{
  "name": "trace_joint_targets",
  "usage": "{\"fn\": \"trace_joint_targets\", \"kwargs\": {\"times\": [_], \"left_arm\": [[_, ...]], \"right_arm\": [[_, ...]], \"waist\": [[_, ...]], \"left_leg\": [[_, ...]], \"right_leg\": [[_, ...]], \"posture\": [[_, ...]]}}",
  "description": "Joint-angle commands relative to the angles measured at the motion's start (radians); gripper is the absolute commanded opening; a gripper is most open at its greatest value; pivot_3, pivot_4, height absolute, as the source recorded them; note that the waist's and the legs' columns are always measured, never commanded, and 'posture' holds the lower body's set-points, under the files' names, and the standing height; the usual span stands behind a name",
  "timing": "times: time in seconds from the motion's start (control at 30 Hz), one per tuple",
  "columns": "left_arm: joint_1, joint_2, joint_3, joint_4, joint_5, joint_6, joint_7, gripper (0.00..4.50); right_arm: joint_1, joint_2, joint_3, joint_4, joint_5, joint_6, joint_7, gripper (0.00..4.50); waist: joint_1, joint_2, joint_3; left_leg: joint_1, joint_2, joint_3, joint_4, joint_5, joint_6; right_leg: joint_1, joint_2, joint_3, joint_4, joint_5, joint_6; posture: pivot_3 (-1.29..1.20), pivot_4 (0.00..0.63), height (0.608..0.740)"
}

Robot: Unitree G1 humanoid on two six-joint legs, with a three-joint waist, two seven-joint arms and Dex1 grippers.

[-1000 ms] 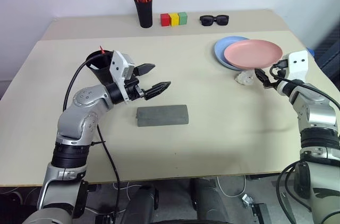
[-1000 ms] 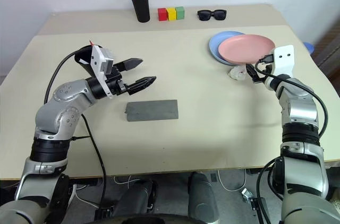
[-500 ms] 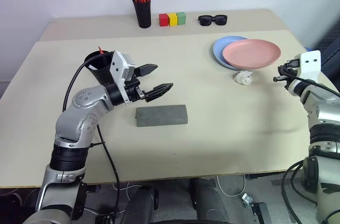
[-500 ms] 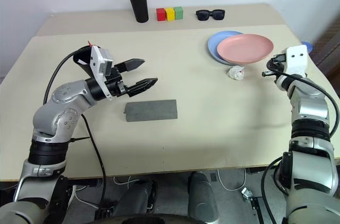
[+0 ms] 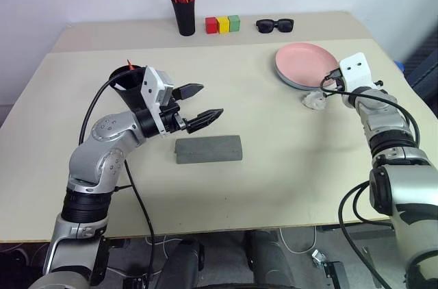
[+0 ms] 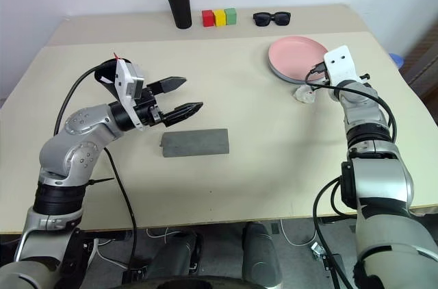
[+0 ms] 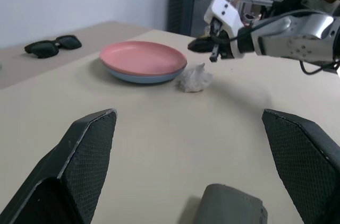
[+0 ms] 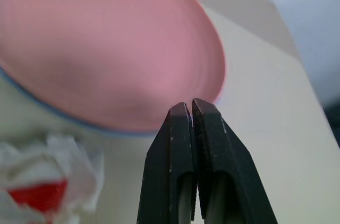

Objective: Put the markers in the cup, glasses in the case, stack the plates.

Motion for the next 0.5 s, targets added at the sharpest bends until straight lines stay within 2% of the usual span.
{"fn": "trace_joint_targets", "kwargs": {"times": [0.03, 0.1, 0.2, 0.3, 0.43, 0.5], "left_arm": [[0.003, 0.011, 0.029, -0.045, -0.012, -0.005, 0.011, 4.5], [0.004, 0.011, 0.029, -0.047, -0.016, -0.006, 0.014, 4.5], [0.001, 0.016, 0.034, -0.037, -0.021, -0.008, 0.008, 4.5], [-0.002, 0.024, 0.036, -0.022, -0.017, -0.019, -0.005, 4.5], [-0.009, 0.026, 0.034, -0.01, -0.015, -0.029, -0.017, 4.5], [-0.009, 0.02, 0.036, -0.007, -0.024, -0.026, -0.021, 4.5]], "right_arm": [[-0.013, -0.019, -0.018, 0.0, 0.01, -0.027, 0.01, 0.09], [0.0, -0.02, -0.049, -0.021, 0.05, -0.032, 0.049, 0.09], [0.023, -0.007, -0.143, -0.093, 0.182, 0.009, 0.188, 0.09], [0.075, -0.005, -0.187, -0.207, 0.264, 0.064, 0.296, 0.83], [0.151, 0.008, -0.196, -0.362, 0.336, 0.24, 0.371, 2.91], [0.198, 0.003, -0.17, -0.377, 0.307, 0.279, 0.356, 3.95]], "waist": [[0.0, 0.0, 0.0], [-0.001, 0.0, 0.0], [-0.001, 0.0, 0.0], [-0.002, 0.0, 0.0], [-0.001, 0.0, 0.0], [0.0, 0.0, 0.0]], "left_leg": [[0.0, 0.0, 0.0, 0.0, 0.0, 0.0], [0.0, 0.0, 0.0, 0.0, 0.0, 0.0], [0.0, 0.0, 0.0, 0.0, 0.0, 0.0], [0.0, 0.0, 0.0, 0.0, 0.0, 0.0], [0.0, 0.0, 0.0, 0.0, 0.0, 0.0], [0.0, 0.0, 0.0, 0.0, 0.0, 0.0]], "right_leg": [[0.0, 0.0, 0.0, 0.0, 0.0, 0.0], [0.0, 0.0, 0.0, 0.0, 0.0, 0.0], [0.0, 0.0, 0.0, 0.0, 0.0, 0.0], [0.0, 0.0, 0.0, 0.0, 0.0, 0.0], [0.0, 0.0, 0.0, 0.001, 0.0, 0.0], [0.0, 0.0, 0.0, 0.001, 0.0, 0.0]], "posture": [[0.0, 0.15, 0.74], [0.0, 0.15, 0.74], [0.0, 0.15, 0.74], [0.0, 0.15, 0.74], [0.0, 0.15, 0.74], [0.0, 0.15, 0.74]]}}
